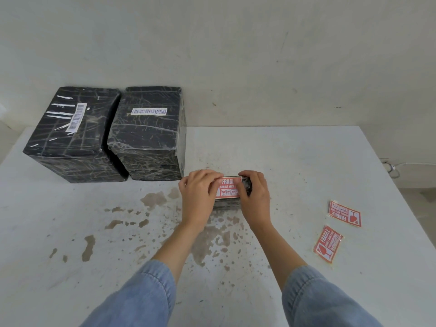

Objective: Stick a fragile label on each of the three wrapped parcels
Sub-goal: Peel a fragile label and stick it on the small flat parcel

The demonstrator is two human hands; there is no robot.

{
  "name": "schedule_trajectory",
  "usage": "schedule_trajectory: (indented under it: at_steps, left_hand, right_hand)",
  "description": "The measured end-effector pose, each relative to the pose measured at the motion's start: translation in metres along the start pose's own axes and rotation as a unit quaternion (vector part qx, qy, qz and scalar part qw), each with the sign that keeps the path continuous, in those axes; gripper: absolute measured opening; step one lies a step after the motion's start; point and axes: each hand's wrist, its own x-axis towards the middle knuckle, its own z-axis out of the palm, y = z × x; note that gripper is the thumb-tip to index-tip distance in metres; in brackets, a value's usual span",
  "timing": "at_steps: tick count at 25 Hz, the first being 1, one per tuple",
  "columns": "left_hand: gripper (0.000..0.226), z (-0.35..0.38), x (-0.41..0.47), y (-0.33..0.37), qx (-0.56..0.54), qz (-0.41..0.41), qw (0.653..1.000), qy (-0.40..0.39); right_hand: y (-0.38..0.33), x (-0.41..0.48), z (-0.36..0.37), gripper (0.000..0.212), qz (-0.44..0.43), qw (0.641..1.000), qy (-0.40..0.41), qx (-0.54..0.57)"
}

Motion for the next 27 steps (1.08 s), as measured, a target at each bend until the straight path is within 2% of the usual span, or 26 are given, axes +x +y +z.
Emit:
schedule_trajectory:
  at_steps: [7, 11, 14, 16, 20, 23, 27]
  left_hand:
    - [0.012, -0.014, 0.009, -0.015, -0.128, -0.052, 0.989, -0.052]
    - [0.011, -0.019, 0.012, -0.017, -0.146, -0.081, 0.983, -0.076]
    - [0.008, -0.021, 0.013, -0.013, -0.151, -0.1, 0.981, -0.077]
    - [0.007, -0.022, 0.015, -0.01, -0.154, -0.107, 0.979, -0.084]
    - [0.007, -0.023, 0.017, -0.011, -0.166, -0.123, 0.975, -0.082]
    - [0.013, -0.023, 0.014, -0.012, -0.178, -0.153, 0.97, -0.059]
    - [0.015, -0.022, 0.007, -0.014, -0.219, -0.199, 0.955, -0.035]
  right_hand:
    - [-0.001, -0.004, -0.001, 0.022, 0.021, 1.0, -0.005, 0.008]
    - [-0.005, -0.002, -0.003, 0.021, 0.022, 1.0, -0.013, 0.013]
    - [-0.012, 0.004, 0.004, 0.034, -0.023, 0.995, -0.068, -0.067]
    - [-0.018, 0.008, 0.004, 0.04, -0.011, 0.987, -0.114, -0.116]
    - [-0.018, 0.013, -0.001, 0.039, 0.003, 0.979, -0.16, -0.125]
    - [-0.012, 0.01, -0.004, 0.028, -0.004, 0.987, -0.143, -0.08]
    - [-0.005, 0.005, -0.008, 0.017, 0.028, 0.996, -0.083, -0.016]
